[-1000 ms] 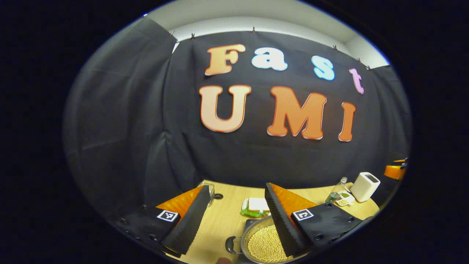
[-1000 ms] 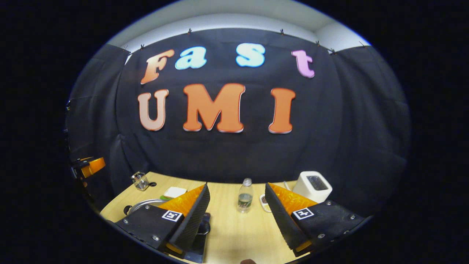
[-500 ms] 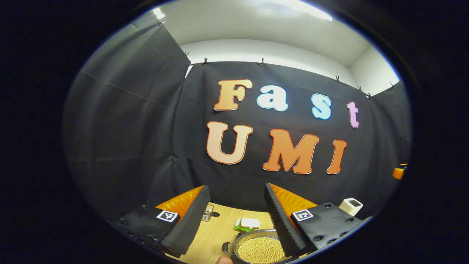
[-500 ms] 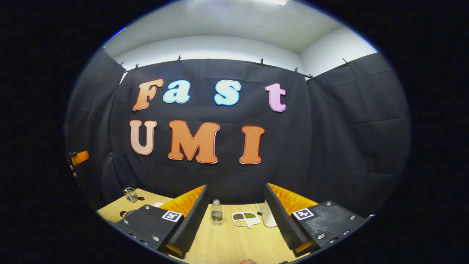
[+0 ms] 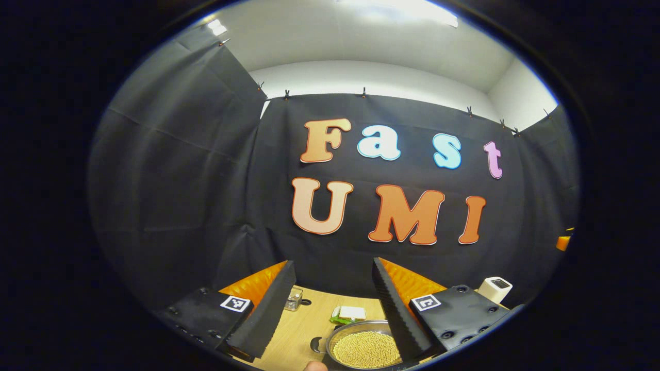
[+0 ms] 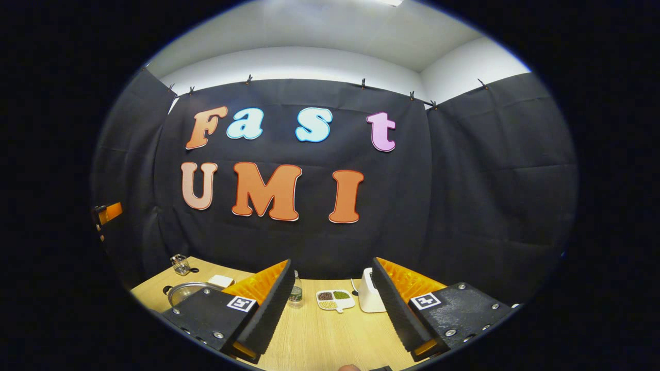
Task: First push the handle of the pot to place it horizontally, then grasp the pot with both hands and set it on the induction cooktop.
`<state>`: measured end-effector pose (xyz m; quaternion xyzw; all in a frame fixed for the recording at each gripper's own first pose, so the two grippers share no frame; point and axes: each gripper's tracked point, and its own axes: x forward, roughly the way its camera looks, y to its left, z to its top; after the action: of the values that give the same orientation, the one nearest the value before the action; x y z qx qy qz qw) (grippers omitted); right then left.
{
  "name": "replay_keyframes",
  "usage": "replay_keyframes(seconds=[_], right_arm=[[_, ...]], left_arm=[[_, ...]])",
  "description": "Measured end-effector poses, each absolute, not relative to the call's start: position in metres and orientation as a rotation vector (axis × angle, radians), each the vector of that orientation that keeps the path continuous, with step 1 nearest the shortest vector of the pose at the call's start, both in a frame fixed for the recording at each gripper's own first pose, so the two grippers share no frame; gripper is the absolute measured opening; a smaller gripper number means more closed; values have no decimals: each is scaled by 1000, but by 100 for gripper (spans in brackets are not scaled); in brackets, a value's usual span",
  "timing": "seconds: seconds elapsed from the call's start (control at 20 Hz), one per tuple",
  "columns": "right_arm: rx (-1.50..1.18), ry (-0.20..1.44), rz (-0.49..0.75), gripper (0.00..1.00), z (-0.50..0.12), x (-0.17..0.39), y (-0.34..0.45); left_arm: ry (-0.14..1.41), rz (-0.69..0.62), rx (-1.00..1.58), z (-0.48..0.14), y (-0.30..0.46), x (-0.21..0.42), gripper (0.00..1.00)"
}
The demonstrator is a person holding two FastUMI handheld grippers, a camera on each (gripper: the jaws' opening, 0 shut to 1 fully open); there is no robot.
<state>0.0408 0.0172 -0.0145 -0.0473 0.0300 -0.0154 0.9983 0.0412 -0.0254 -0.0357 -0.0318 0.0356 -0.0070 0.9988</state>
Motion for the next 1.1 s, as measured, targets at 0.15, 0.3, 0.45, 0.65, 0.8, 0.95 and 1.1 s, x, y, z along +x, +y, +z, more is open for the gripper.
replay_keyframes(seconds=[0.15,0.3,0.45,0.65,0.8,0.95,1.1], right_arm=[[-81,45,-18,93,-9,37,14],[-67,37,-12,93,-7,34,13],[-62,42,-9,93,-9,34,10],[-48,44,-9,93,-10,32,5],[-40,47,-17,93,-12,33,0],[-35,47,-20,93,-13,32,-3],[-35,49,-19,93,-16,33,-4]], left_arm=[[52,-16,-40,-24,-31,40,98],[37,-34,-27,-14,-40,34,99],[21,-50,-26,-7,-46,31,99],[30,-68,-47,-9,-53,27,99],[43,-61,-62,-13,-54,28,99],[59,-57,-69,-17,-53,31,99],[79,-48,-73,-27,-52,34,99]])
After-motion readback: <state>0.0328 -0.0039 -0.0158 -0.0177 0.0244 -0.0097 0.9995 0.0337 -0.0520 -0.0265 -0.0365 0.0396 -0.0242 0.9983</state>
